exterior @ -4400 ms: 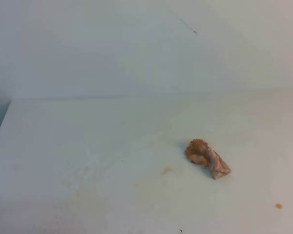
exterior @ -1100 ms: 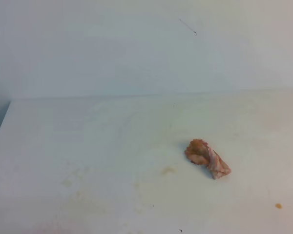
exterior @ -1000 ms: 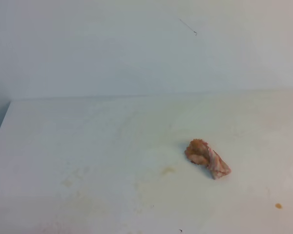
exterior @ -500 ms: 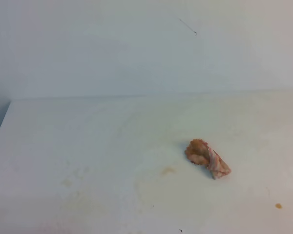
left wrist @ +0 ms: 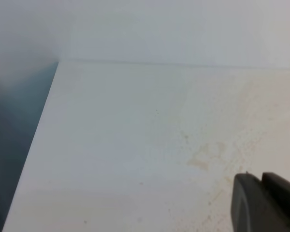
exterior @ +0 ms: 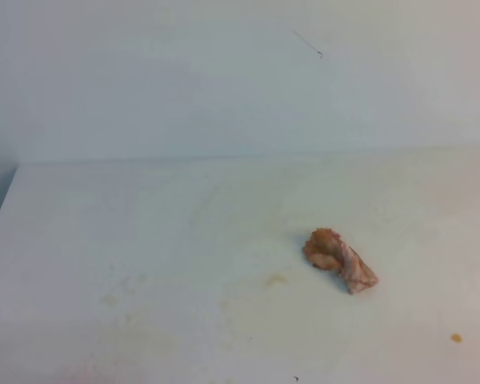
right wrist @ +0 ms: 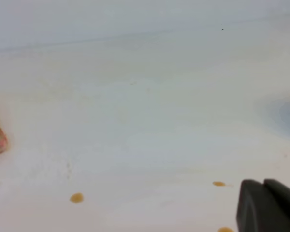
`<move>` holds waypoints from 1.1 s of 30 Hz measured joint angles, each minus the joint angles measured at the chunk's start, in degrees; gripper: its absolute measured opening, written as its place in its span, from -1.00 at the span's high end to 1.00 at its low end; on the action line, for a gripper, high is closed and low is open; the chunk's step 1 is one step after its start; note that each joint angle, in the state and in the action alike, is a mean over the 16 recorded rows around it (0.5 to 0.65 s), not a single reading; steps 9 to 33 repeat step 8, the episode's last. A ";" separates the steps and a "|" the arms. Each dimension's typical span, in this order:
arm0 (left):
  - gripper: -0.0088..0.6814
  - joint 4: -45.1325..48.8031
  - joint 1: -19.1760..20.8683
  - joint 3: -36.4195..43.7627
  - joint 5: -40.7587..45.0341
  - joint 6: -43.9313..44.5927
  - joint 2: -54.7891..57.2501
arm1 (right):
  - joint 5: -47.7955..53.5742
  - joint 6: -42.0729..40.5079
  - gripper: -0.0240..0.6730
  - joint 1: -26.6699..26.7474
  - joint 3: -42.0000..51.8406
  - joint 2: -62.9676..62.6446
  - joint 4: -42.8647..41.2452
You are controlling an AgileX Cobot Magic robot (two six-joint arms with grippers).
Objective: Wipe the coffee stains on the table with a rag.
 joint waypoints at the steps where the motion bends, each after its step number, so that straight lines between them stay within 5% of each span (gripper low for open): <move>1: 0.98 0.00 0.00 0.00 0.00 0.00 0.00 | 0.00 0.00 0.94 0.00 0.00 0.00 0.00; 33: 0.98 0.00 0.00 0.00 0.10 0.00 0.00 | 0.00 0.00 0.94 0.00 0.00 0.00 0.00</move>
